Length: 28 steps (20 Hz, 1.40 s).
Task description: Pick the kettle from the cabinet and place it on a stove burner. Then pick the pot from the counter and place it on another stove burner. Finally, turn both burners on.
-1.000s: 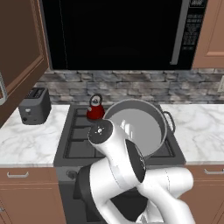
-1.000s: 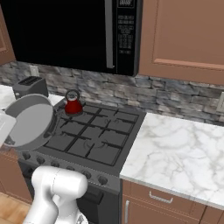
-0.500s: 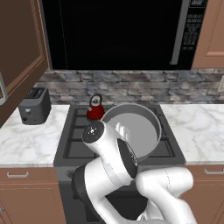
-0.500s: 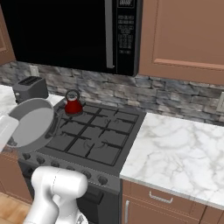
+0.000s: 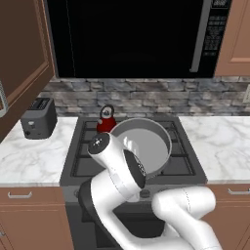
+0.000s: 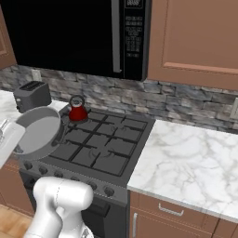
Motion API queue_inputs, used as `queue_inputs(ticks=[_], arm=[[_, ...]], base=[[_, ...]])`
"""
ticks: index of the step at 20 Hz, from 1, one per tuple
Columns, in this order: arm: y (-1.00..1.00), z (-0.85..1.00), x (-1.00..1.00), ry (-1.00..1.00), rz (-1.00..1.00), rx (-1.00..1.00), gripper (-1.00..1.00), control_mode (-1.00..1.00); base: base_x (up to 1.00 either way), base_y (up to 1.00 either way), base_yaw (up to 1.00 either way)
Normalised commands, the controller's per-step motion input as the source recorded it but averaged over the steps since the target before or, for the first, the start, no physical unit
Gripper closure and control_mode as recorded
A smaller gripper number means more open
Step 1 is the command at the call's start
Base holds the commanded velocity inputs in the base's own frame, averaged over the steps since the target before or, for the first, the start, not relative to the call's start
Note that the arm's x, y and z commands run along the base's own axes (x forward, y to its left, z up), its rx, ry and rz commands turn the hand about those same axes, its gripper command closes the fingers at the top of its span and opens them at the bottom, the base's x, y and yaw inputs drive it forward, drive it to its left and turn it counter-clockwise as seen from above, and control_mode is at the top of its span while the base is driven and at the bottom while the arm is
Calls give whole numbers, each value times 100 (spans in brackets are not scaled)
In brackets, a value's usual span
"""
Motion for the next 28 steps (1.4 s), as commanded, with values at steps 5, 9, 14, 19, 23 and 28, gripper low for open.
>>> queue_inputs(ticks=[5,9,14,19,23,28], arm=[[17,-20,33,4,3,0,100,-100],[14,-20,37,5,5,0,100,-100],[9,-21,38,6,7,0,100,-100],[8,-23,37,7,7,0,100,-100],[10,-25,33,5,6,0,100,-100],[7,-26,28,2,5,0,100,-100]], base=[[0,0,0],[0,0,0],[0,0,0],[0,0,0],[0,0,0],[0,0,0]])
